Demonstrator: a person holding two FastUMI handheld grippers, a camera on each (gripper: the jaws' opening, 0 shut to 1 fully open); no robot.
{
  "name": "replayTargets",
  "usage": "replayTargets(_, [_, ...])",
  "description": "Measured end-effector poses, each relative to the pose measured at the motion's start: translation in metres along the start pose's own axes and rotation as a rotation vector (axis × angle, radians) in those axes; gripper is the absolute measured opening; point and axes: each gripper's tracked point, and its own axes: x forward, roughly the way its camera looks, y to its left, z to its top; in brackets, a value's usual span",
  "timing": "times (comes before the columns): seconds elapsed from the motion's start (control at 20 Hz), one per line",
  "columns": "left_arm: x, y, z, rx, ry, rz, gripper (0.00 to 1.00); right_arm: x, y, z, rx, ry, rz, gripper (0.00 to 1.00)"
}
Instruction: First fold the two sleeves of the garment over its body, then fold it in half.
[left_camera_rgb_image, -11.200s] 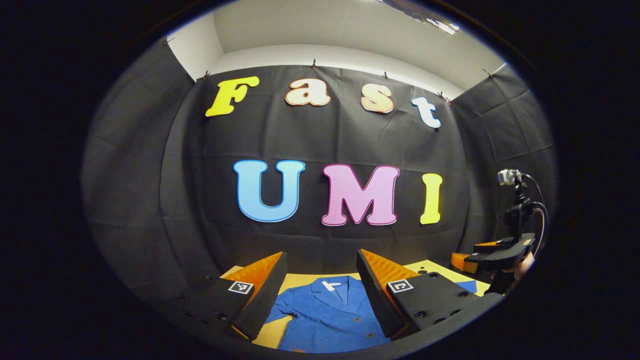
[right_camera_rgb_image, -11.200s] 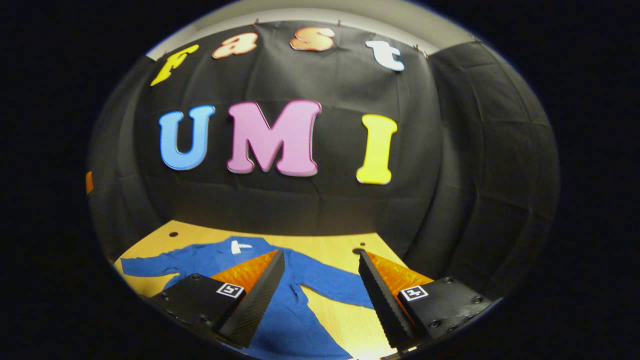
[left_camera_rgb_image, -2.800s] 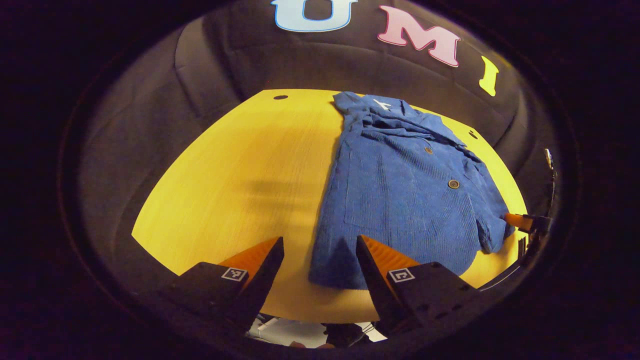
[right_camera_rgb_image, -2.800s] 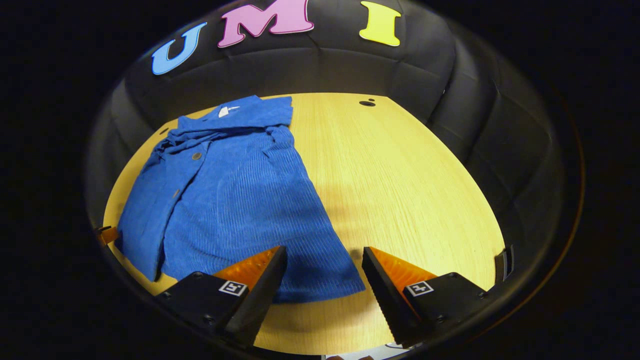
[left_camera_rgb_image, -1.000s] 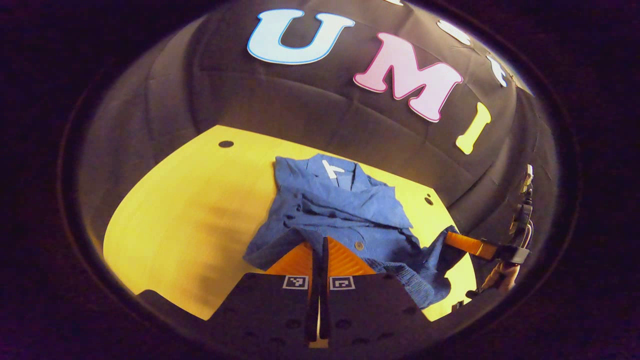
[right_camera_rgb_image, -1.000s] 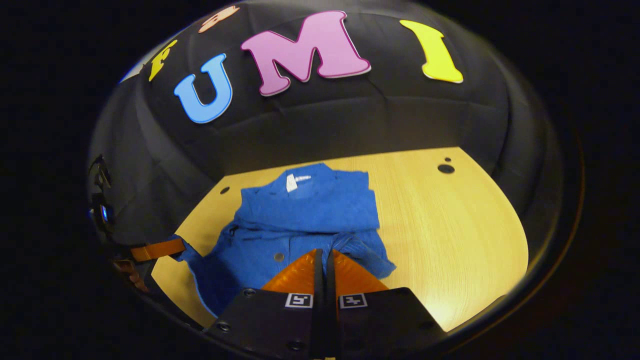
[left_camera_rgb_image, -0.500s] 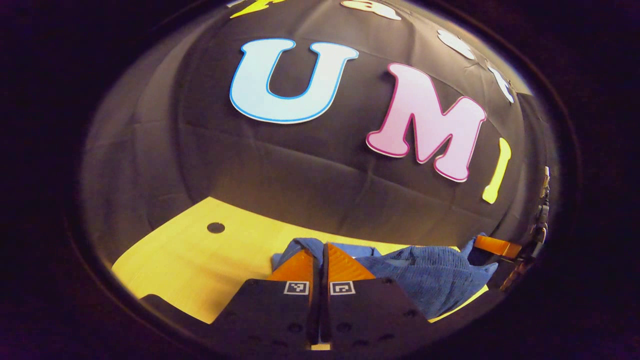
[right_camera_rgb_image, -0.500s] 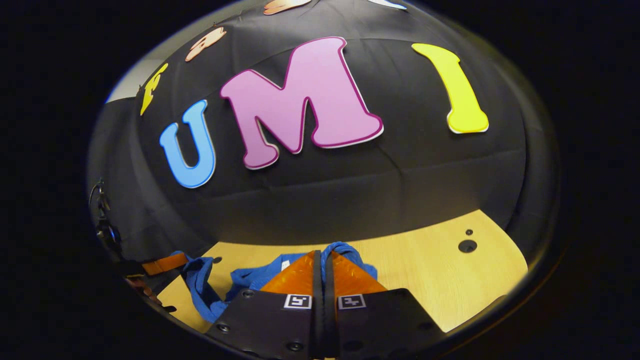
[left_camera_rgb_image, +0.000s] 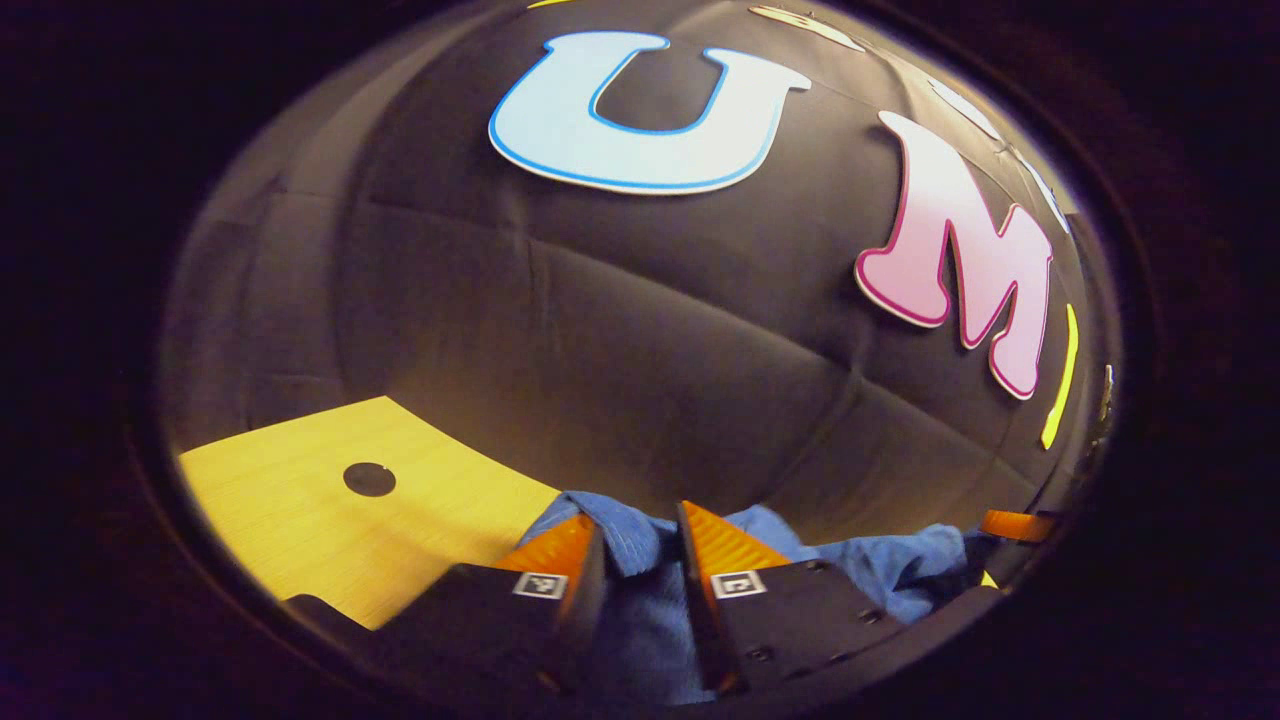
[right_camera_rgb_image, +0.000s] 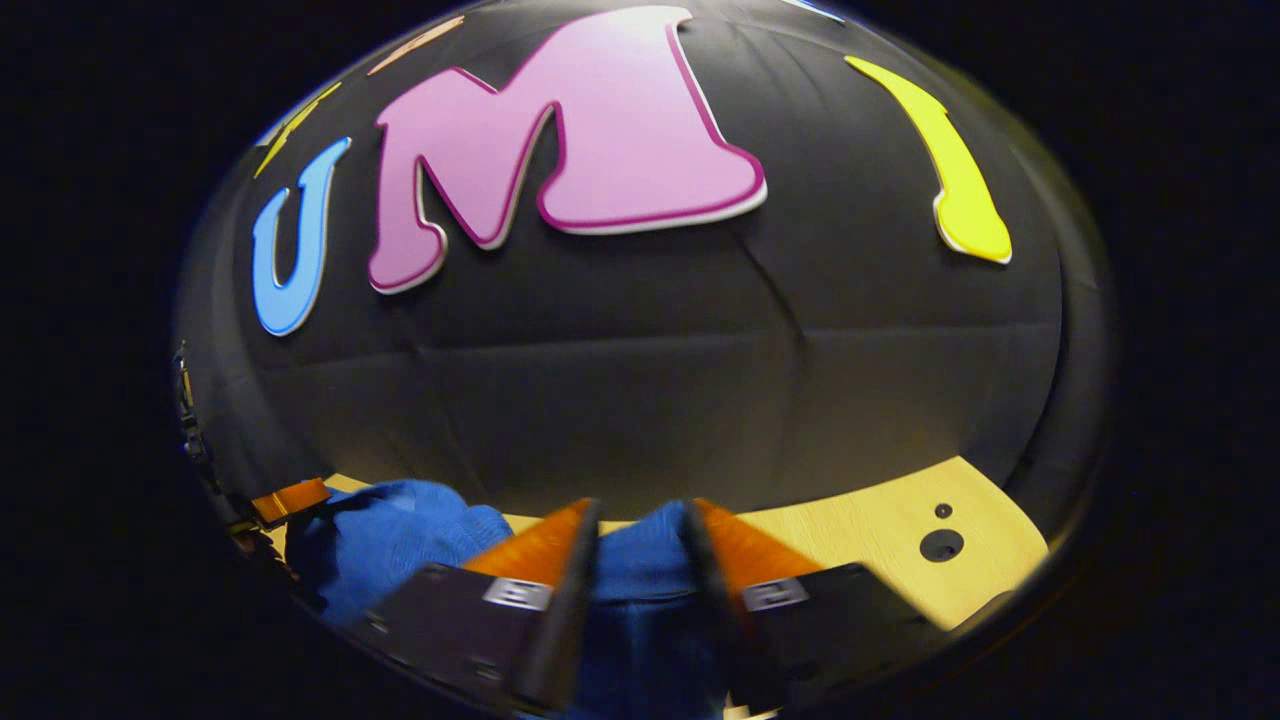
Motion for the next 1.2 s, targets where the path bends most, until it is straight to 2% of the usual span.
replayTargets(0.05, [-0.002, 0.004, -0.008, 0.021, 0.031, 0.022, 0.82, 0.000, -0.001, -0.001, -0.001, -0.012, 0.000, 1.00])
replayTargets(0.15, [-0.015, 0.008, -0.019, 0.054, 0.087, 0.063, 0.87, -0.007, 0.002, 0.008, 0.004, -0.053, -0.007, 0.98])
replayTargets(0.2, [-0.025, 0.007, -0.014, 0.062, 0.078, 0.081, 0.82, -0.016, 0.003, 0.012, 0.008, -0.068, -0.010, 0.97])
replayTargets(0.25, [-0.037, 0.005, -0.008, 0.066, 0.058, 0.085, 0.85, -0.024, 0.006, 0.015, 0.018, -0.084, -0.010, 0.98])
replayTargets(0.35, [-0.069, -0.005, 0.005, 0.091, 0.004, 0.061, 0.85, -0.051, 0.016, 0.027, 0.036, -0.144, -0.007, 0.98])
replayTargets(0.5, [-0.124, -0.018, 0.025, 0.187, -0.064, 0.030, 0.85, -0.100, 0.027, 0.049, 0.001, -0.253, -0.021, 0.98])
replayTargets(0.65, [-0.188, -0.038, 0.039, 0.173, -0.110, -0.064, 0.84, -0.155, 0.043, 0.073, -0.019, -0.374, -0.018, 0.98])
replayTargets(0.9, [-0.310, -0.035, 0.085, 0.147, -0.342, -0.079, 0.82, -0.271, 0.082, 0.100, -0.117, -0.585, 0.000, 0.98])
replayTargets(1.05, [-0.403, -0.037, 0.101, 0.187, -0.471, -0.063, 0.82, -0.339, 0.116, 0.086, -0.225, -0.587, 0.062, 0.97])
replayTargets(1.2, [-0.492, -0.045, 0.089, 0.250, -0.438, -0.035, 0.82, -0.404, 0.146, 0.064, -0.317, -0.503, 0.143, 0.97])
